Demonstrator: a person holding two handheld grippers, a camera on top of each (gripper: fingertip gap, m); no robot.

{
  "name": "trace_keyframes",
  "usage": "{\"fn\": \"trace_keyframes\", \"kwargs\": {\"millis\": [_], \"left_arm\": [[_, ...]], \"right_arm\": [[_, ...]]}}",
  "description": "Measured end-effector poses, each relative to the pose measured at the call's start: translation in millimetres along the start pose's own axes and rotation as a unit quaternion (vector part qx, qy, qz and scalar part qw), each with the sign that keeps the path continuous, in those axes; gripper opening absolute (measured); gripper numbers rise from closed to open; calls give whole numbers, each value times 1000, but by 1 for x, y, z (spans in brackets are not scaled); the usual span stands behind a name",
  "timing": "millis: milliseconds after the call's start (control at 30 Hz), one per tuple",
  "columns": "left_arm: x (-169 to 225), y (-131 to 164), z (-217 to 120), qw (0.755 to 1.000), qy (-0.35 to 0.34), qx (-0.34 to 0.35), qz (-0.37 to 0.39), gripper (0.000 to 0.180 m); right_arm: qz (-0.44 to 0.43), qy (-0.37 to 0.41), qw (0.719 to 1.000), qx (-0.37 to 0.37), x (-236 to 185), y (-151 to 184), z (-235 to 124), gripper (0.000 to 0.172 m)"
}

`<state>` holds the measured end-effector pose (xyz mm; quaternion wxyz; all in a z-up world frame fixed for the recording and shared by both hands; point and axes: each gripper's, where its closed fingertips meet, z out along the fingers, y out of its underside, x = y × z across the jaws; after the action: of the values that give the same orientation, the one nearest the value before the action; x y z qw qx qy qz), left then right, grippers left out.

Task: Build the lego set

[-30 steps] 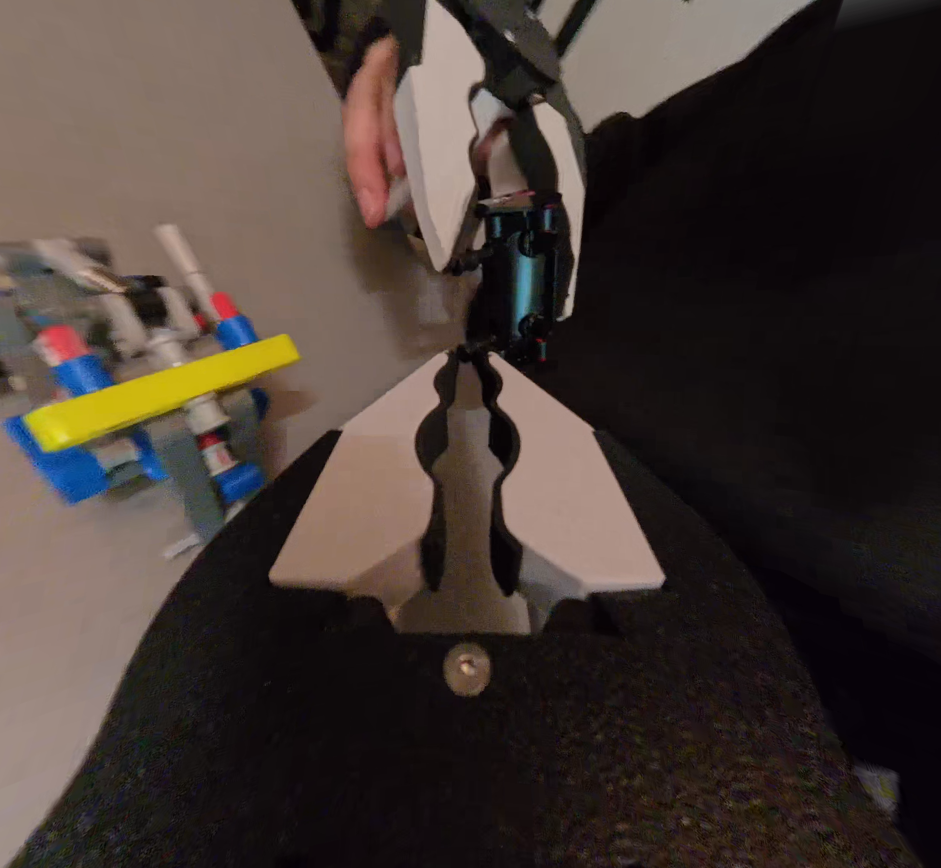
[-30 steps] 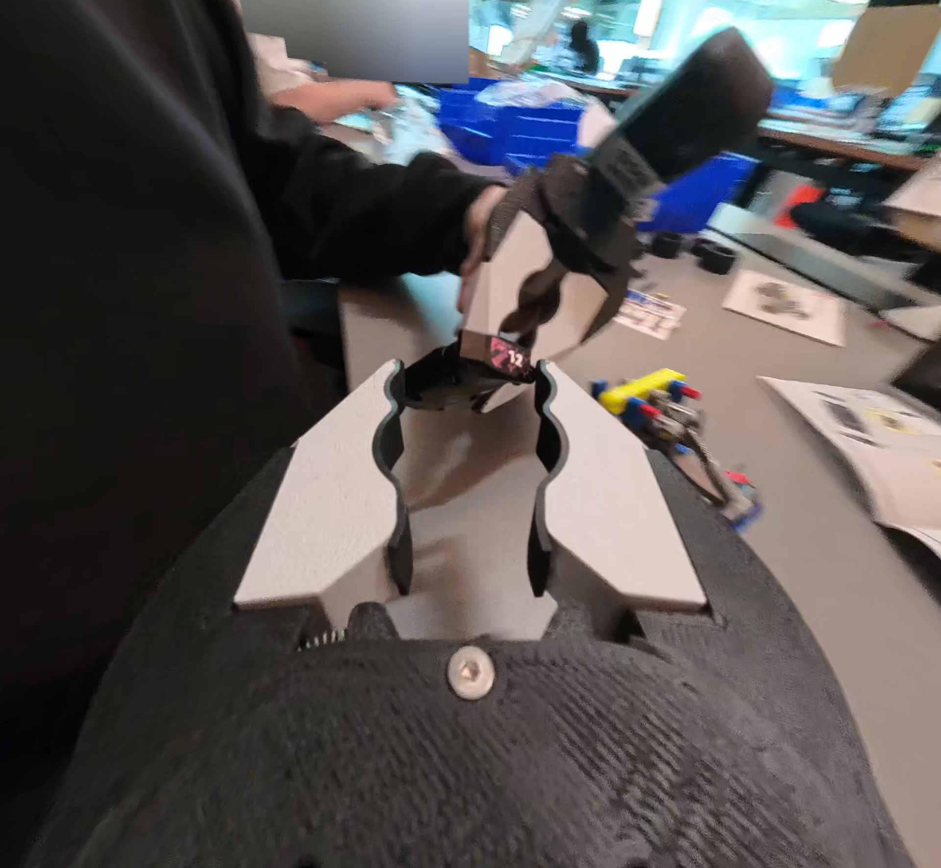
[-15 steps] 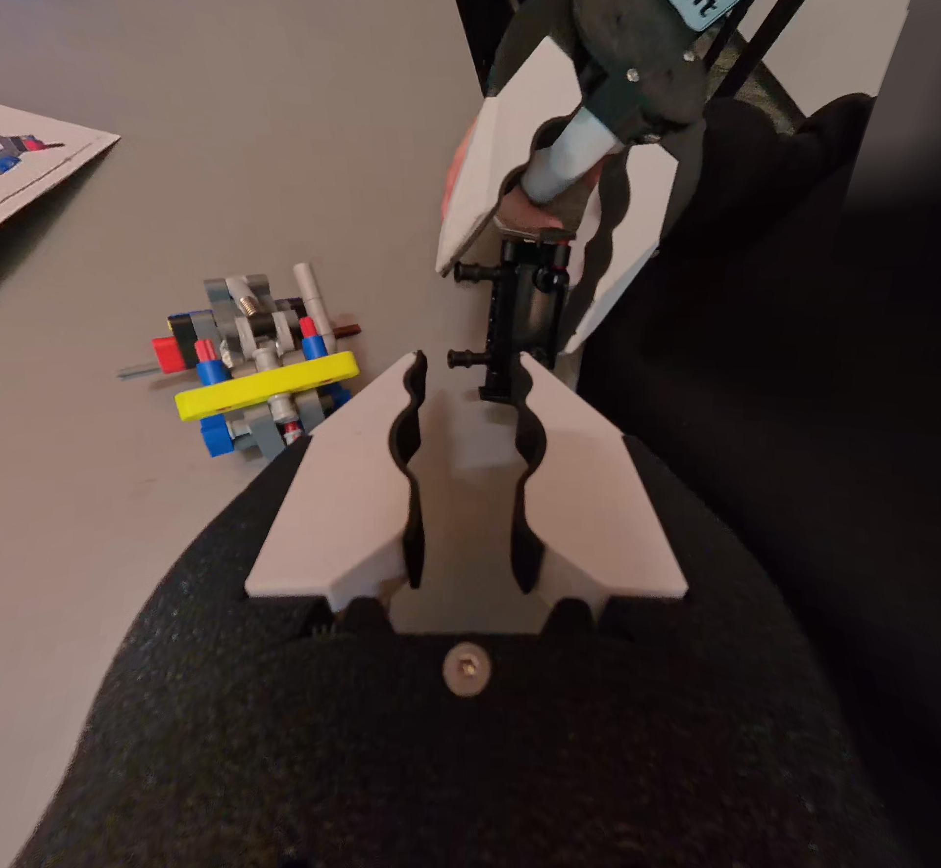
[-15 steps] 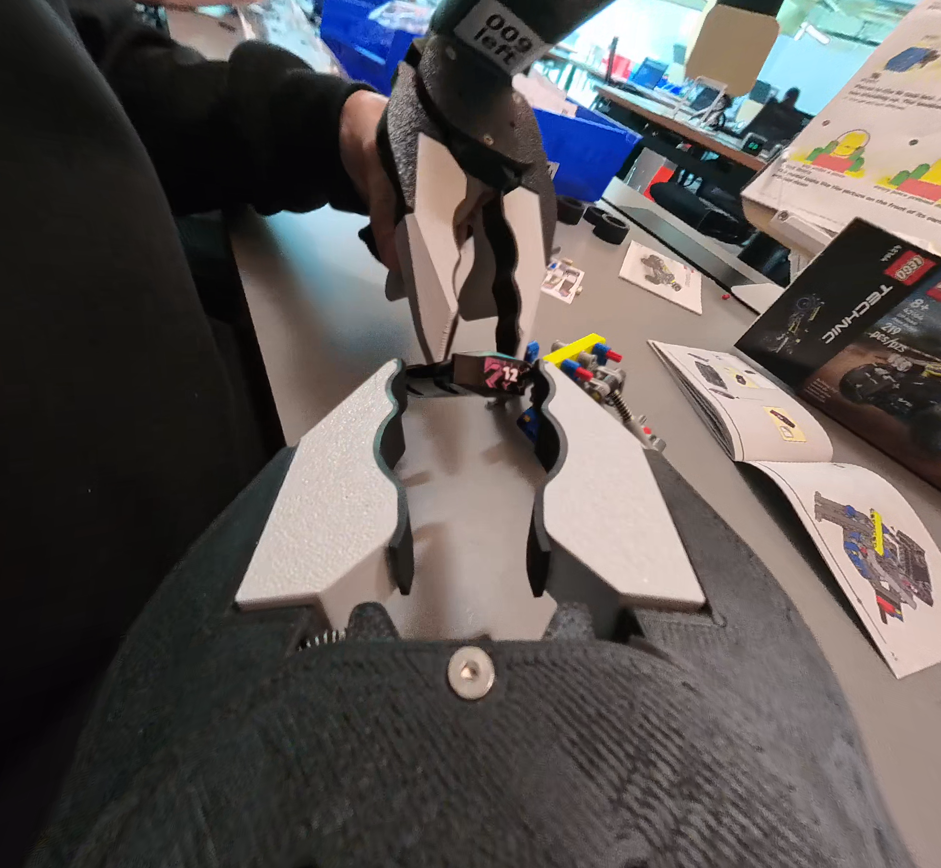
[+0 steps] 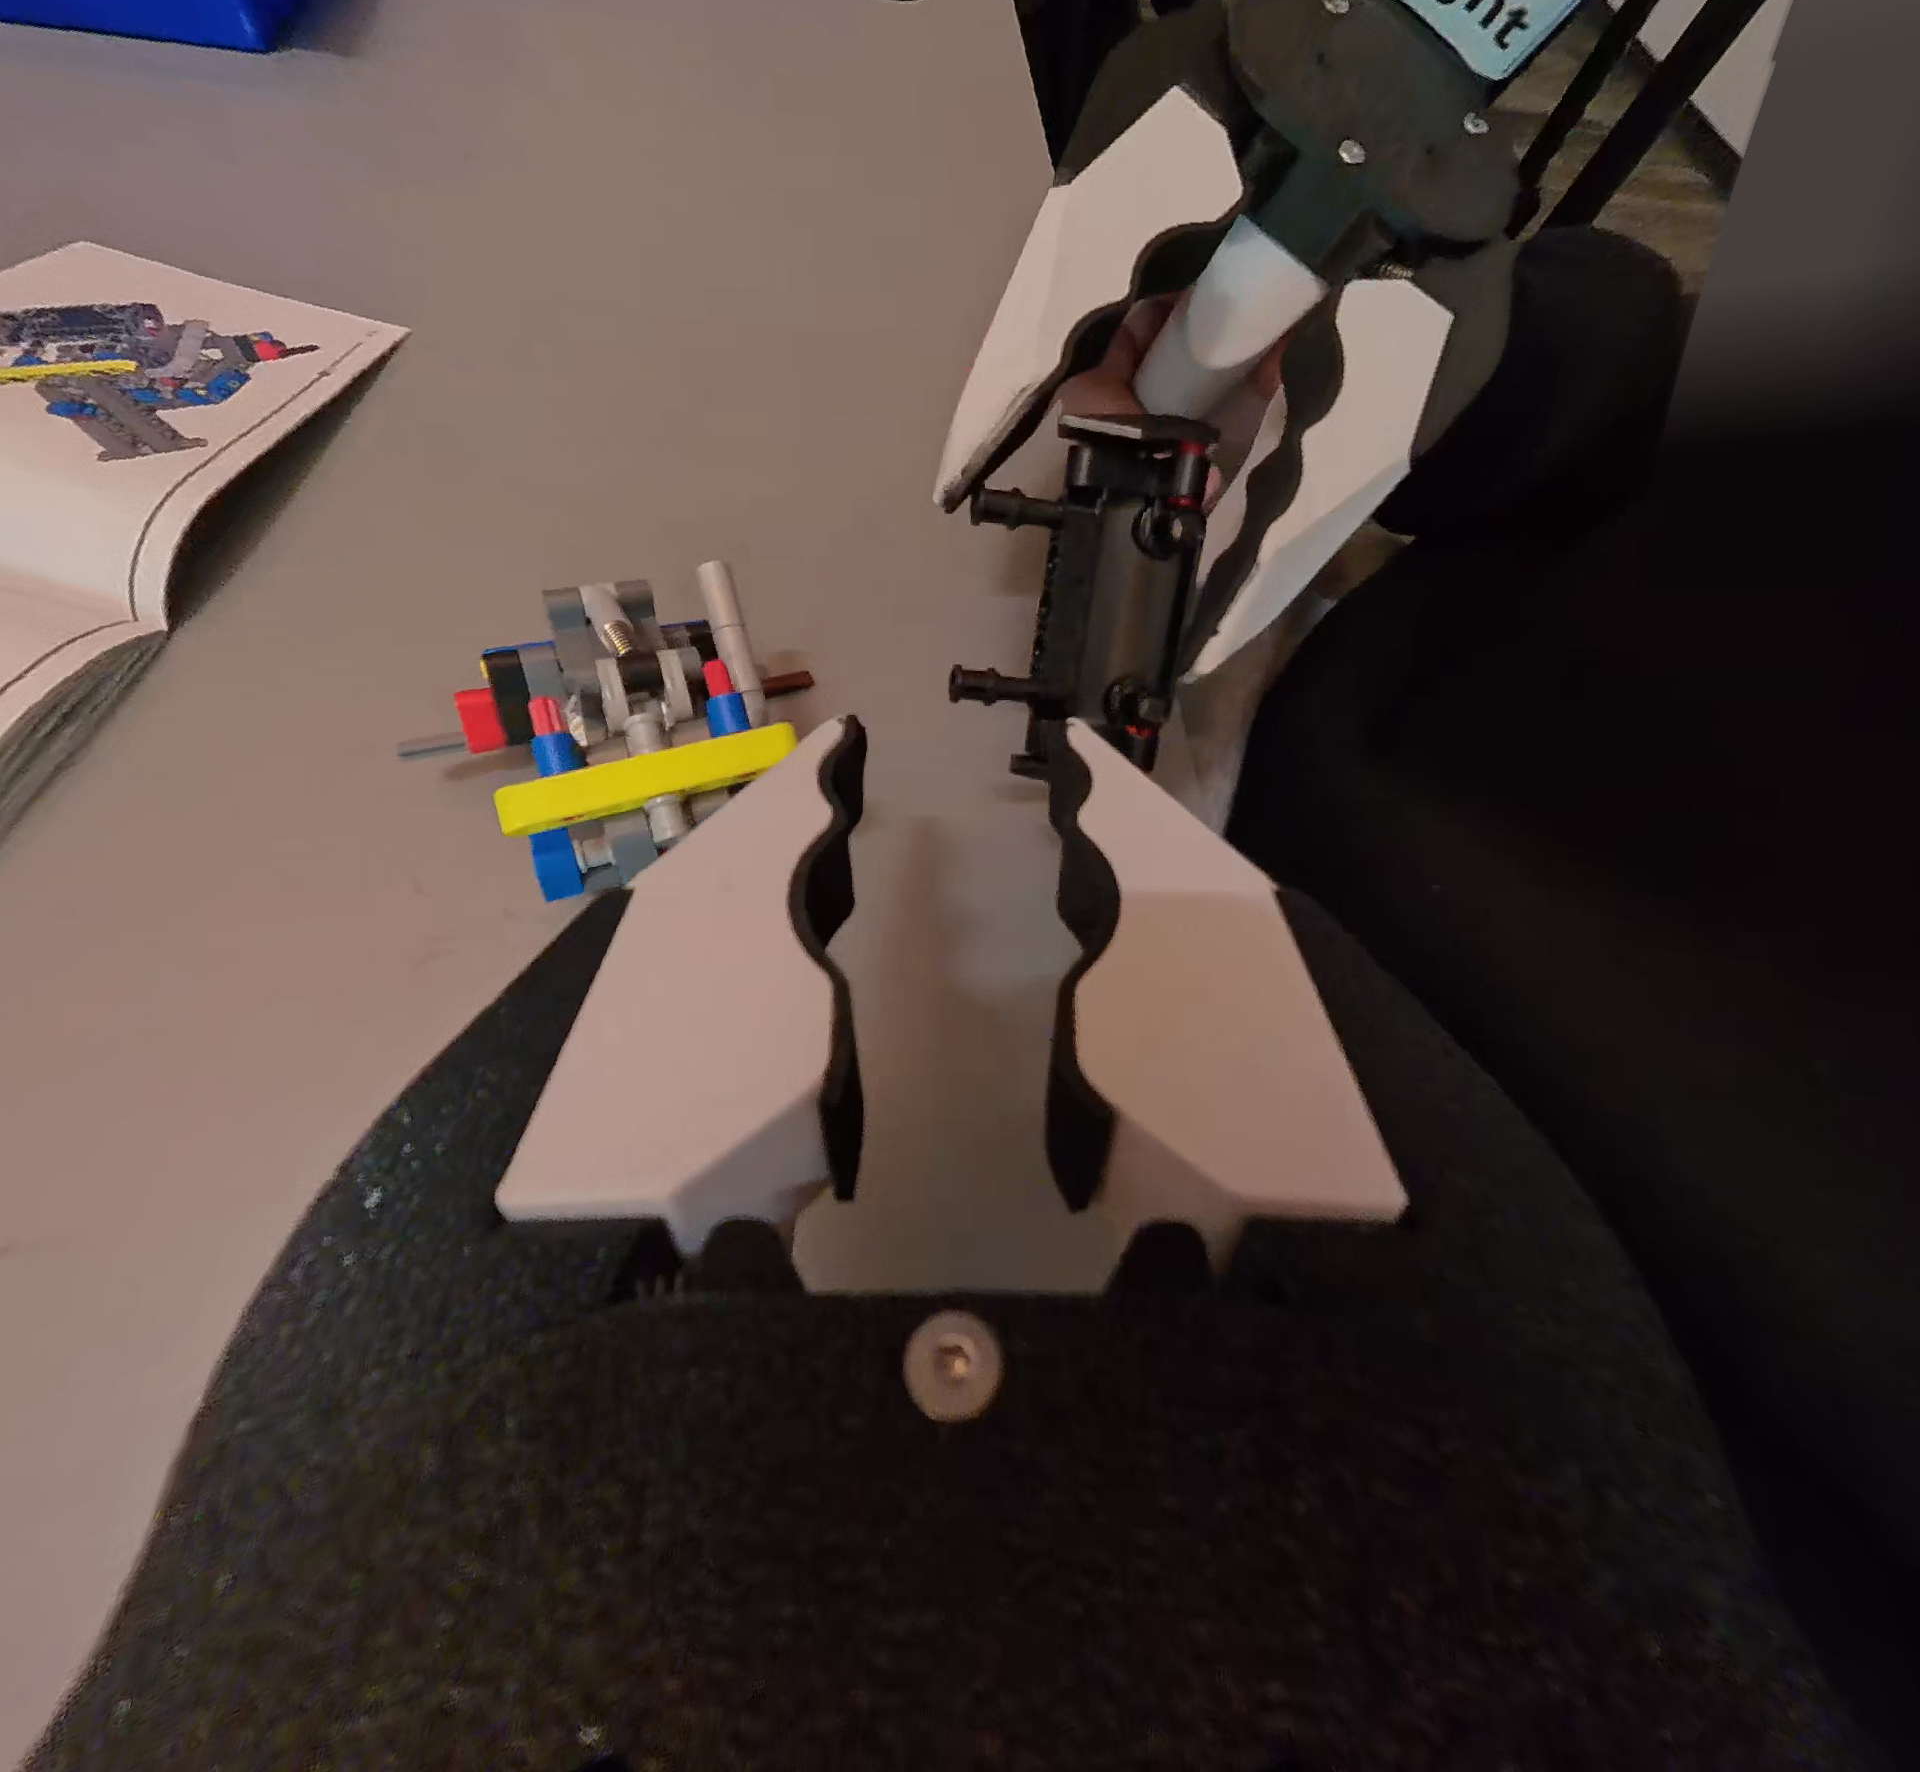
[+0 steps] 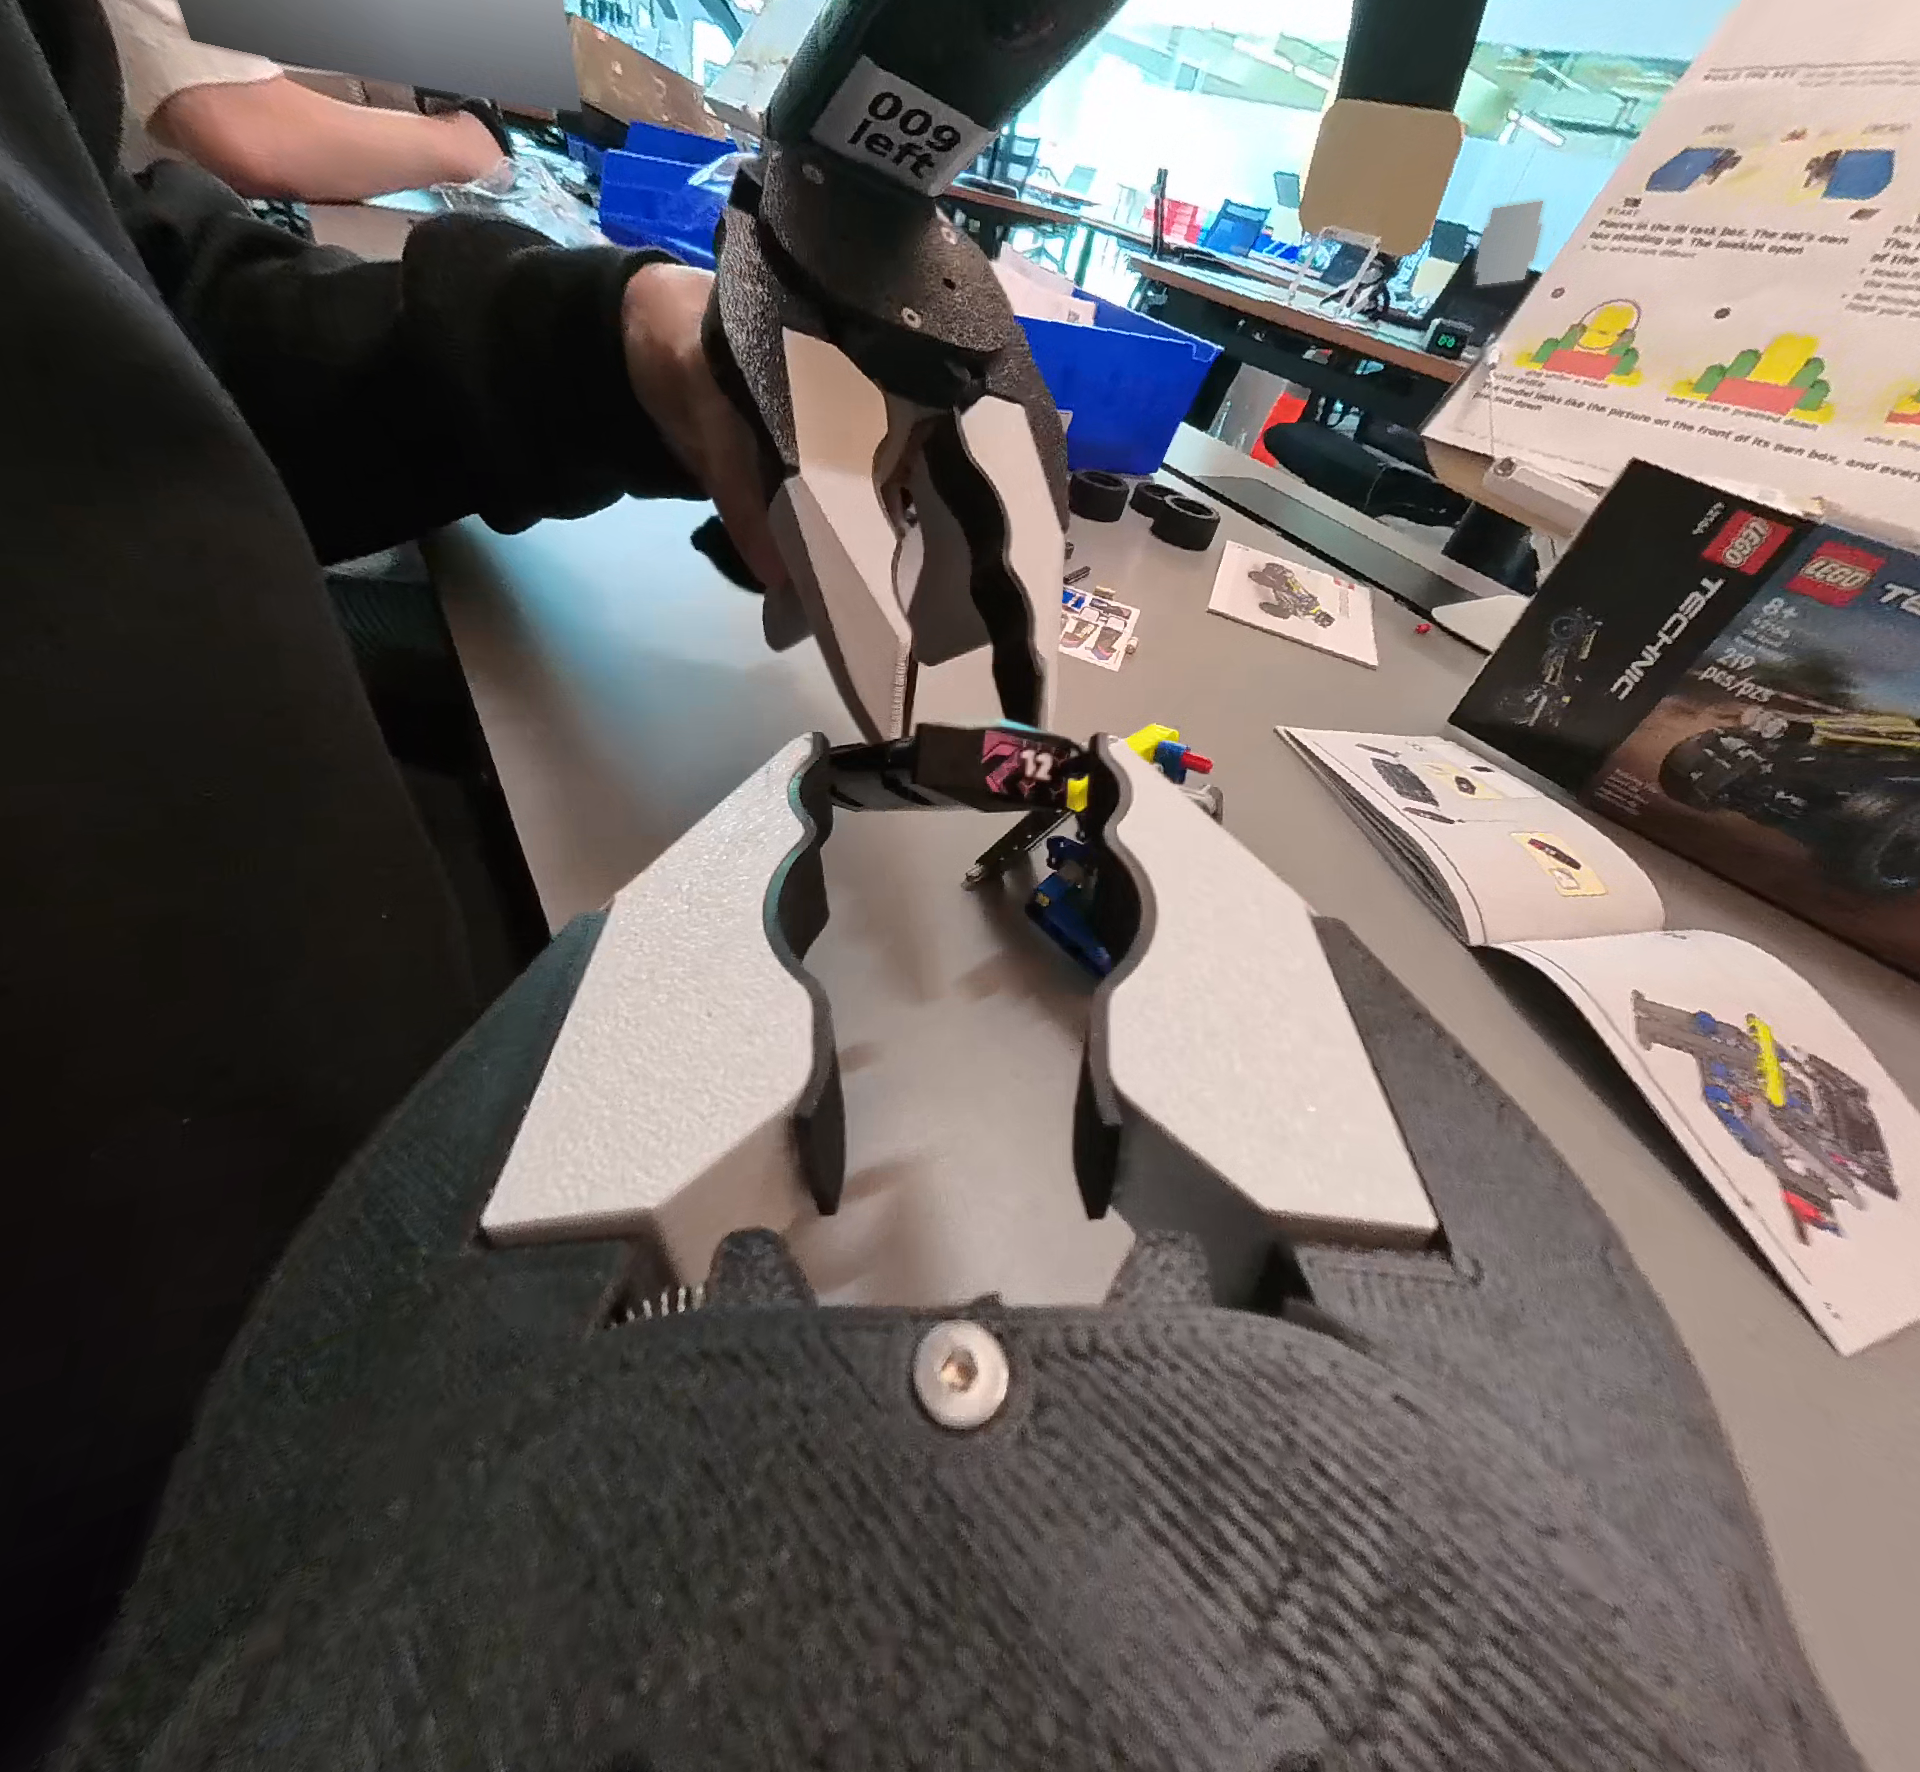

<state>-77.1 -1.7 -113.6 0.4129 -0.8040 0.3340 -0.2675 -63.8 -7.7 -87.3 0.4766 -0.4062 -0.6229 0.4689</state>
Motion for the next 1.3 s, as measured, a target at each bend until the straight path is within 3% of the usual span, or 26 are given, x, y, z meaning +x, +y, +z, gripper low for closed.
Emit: {"fn": "trace_keyframes", "kwargs": {"millis": [267, 467, 700, 1067, 1300], "left_arm": [[0, -12, 5, 990, -78, 9, 114, 35], [8, -12, 16, 997, -33, 19, 71, 38], [27, -20, 21, 992, 74, 77, 60, 29], [57, -29, 14, 948, 264, 175, 8, 23], [54, -38, 9, 947, 219, 221, 85, 30]], "right_arm": [[-151, 55, 987, -16, -1, -6, 1, 46], [-225, 53, 973, -21, -9, -3, 3, 45], [-201, 25, 979, 25, -14, -13, -4, 44], [-141, -90, 982, 88, -30, -26, -8, 44], [-65, -160, 975, 140, -30, -36, -6, 41]]}}
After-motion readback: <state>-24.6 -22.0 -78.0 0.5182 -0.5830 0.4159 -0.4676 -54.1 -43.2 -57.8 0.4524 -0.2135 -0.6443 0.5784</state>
